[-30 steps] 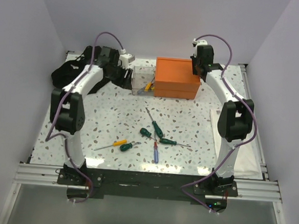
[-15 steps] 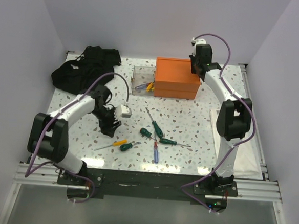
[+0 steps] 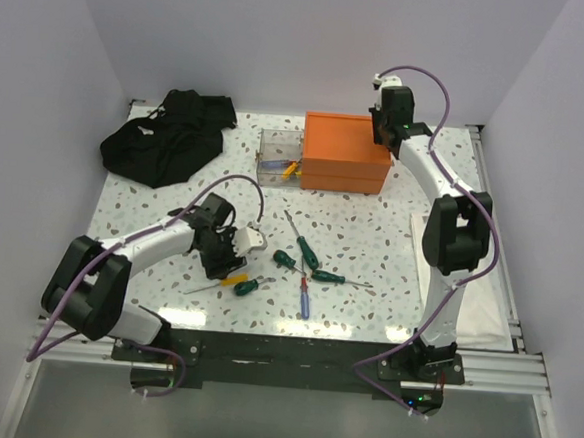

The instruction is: Sort the tools into containers

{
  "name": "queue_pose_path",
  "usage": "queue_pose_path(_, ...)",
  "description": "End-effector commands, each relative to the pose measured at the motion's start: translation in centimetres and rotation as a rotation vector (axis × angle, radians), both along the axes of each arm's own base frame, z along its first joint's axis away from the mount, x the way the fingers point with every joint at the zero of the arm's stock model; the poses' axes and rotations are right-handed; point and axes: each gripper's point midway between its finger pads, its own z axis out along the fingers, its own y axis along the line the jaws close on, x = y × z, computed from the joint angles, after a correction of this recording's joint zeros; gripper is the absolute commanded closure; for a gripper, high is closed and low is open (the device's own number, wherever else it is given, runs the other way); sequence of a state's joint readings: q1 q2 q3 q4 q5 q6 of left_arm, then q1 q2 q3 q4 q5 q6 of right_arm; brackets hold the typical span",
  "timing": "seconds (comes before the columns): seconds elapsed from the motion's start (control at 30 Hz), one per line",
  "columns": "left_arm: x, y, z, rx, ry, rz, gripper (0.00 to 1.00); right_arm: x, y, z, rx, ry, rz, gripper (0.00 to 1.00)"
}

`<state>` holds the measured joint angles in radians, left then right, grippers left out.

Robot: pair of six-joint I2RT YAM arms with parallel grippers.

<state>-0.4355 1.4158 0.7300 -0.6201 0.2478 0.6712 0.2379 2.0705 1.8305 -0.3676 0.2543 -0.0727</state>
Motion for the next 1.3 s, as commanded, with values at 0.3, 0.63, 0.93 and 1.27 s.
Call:
queue_pose_path(0.3,2.0,-2.6,5.9,-0.156,-0.128,-0.040,0.41,-4.7,-0.4,-8.3,-0.079,0.297,0.030,0.97)
queue_pose_path(0.63,-0.6,-2.3,3.9,-0.123,0.016,-0.263,0.39,-4.3,0.1,-9.0,-0.061,0.315,0.034,0.98)
queue_pose_path(0.93,-2.1,-2.2,1.2,-0.095,0.046,-0.248,0.40,-4.5,0.2,-9.8,-0.057,0.334,0.038,0.98)
queue_pose_path(1.27,1.0,-1.2,-1.8,0.064,-0.044,-0.053,0.59,-4.1,0.2,-10.0,-0.062,0.333,0.035,0.98)
